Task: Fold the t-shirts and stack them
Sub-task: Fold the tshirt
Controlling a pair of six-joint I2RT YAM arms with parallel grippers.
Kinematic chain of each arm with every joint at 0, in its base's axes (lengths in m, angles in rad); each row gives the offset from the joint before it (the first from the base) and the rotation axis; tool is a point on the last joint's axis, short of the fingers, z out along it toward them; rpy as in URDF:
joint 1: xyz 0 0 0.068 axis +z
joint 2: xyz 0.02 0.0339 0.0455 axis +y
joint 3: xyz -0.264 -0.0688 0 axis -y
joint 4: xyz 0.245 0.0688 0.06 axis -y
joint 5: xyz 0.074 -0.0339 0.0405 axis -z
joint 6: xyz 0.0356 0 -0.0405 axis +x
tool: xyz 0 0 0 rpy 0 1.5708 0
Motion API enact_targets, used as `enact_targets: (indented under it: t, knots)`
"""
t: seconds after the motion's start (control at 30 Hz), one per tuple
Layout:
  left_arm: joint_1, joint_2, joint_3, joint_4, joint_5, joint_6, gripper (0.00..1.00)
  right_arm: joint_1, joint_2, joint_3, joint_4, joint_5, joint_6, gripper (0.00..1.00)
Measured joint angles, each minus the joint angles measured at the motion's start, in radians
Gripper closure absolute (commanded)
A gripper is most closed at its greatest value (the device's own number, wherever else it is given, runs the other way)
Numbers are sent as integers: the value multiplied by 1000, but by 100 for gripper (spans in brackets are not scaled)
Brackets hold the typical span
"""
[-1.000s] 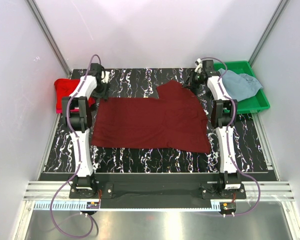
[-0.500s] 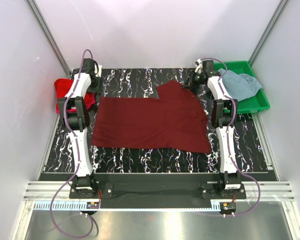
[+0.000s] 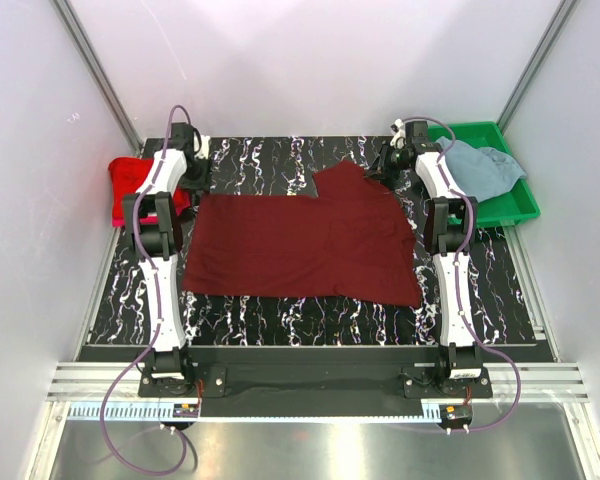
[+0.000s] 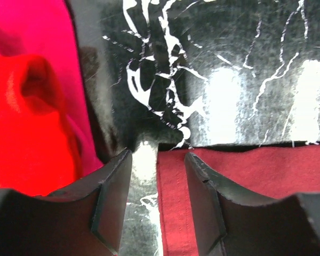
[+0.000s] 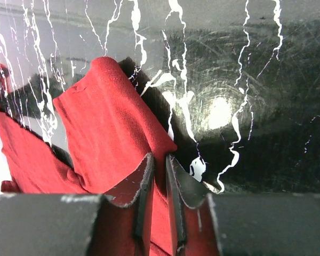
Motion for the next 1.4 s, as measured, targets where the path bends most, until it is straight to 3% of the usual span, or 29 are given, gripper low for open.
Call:
enact_targets:
  t: [0.3, 0.33, 0.37, 0.4, 1.1, 1.4]
  knots:
    - [0, 17, 13, 1, 55, -7, 78, 0, -7, -9, -7, 6, -15, 82]
    - [0, 17, 13, 1, 61, -6, 83, 0, -7, -9, -7, 8, -16, 86]
    - [0, 17, 13, 1, 65, -8, 100, 0, -7, -9, -8, 10, -20, 92]
    - [0, 18, 13, 1, 70, -13, 100, -1, -7, -9, -10, 15, -23, 100]
    - [1, 11, 48, -11, 117, -11, 100, -31, -27, -6, -50, 50, -56, 100]
    - [6, -137, 13, -40, 208, -18, 100, -35, -121, -16, -87, 49, -126, 100]
